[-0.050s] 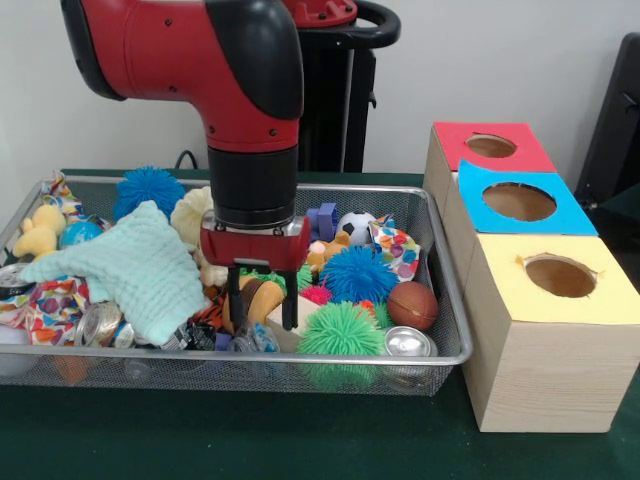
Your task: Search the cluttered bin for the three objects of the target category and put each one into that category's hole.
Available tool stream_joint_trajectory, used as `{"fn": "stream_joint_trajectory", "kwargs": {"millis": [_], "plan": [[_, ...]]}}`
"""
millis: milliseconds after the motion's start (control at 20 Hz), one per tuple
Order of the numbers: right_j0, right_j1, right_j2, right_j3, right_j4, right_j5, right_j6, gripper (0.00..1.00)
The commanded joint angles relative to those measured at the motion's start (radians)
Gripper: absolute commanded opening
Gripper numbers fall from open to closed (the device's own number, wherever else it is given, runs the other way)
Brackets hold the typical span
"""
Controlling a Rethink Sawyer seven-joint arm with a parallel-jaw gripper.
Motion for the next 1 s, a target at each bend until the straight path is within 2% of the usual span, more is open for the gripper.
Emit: {"fn": "stream_joint_trajectory", "kwargs": {"millis": [50,400,1000], "plan": [[0.012,0.057,0.048,-0.066,-0.018,-0.028,0.077,1.0],[-0.003,0.04,0.058,-0.088,-0.015,0.022,0.048,1.0],[-0.018,0.065,0.071,-0.102,-0.025,0.006,0.035,1.0]]}}
